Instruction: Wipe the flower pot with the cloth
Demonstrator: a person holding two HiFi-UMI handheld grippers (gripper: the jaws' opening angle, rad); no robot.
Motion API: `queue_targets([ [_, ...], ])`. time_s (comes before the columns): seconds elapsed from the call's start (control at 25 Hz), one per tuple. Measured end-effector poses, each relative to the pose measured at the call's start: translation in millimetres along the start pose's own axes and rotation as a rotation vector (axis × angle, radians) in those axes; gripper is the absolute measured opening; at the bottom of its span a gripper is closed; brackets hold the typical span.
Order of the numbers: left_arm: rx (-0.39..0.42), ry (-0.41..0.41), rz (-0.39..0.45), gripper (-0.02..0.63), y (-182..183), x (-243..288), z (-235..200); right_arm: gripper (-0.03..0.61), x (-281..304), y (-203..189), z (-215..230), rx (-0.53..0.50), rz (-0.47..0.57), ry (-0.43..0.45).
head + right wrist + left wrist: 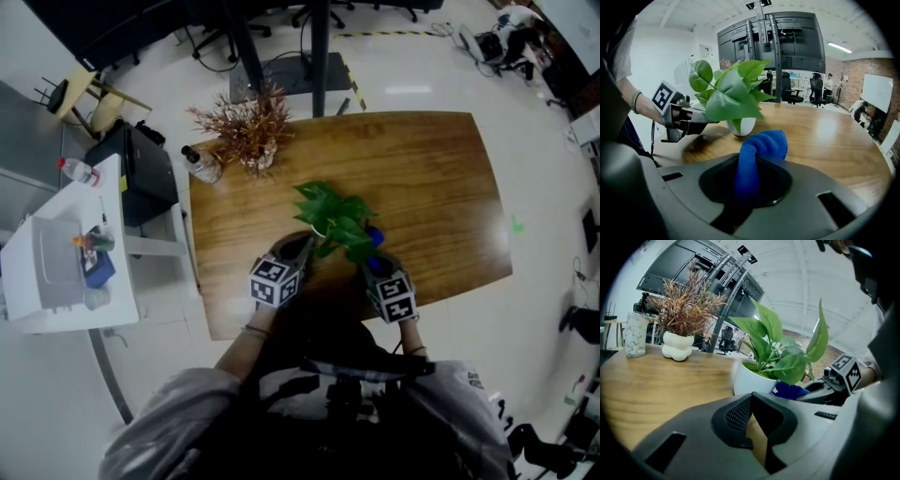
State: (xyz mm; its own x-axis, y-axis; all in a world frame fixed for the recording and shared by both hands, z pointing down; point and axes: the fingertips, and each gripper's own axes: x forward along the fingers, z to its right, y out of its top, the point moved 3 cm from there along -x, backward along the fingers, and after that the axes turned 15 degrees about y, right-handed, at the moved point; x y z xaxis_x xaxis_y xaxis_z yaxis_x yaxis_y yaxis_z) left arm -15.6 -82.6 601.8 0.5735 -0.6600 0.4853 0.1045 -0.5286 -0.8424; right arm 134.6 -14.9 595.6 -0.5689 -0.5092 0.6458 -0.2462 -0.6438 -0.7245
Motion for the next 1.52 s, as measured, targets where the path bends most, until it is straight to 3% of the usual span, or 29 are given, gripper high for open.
queue_targets([
  [0.16,-0.004,-0.014,-0.016,0.006,-9,-2,9,0.055,-1,19,17,-0.107,-0.016,-0.018],
  [0.32,0.003,-0.016,-0.011,0.006,-5,0,8,0.055,7,48,18,-0.187,0.018,0.017],
  [0.6,0.013,-0.011,0.021,0.006,10,6,-2,0.055,27,52,-7,-0.216,0.004,0.088],
  [1.16,-0.034,0.104,0.061,0.006,30,9,-52,0.055,73,38,-64,-0.212,-0.073,0.22],
  [1.28,-0.052,0.109,0.063,0.006,26,4,-50,0.055,63,35,-57,-0.175,-0.053,0.207],
  [1.52,-0.079,0.103,0.041,0.006,6,-3,-38,0.055,29,42,-13,-0.116,0.012,0.087],
])
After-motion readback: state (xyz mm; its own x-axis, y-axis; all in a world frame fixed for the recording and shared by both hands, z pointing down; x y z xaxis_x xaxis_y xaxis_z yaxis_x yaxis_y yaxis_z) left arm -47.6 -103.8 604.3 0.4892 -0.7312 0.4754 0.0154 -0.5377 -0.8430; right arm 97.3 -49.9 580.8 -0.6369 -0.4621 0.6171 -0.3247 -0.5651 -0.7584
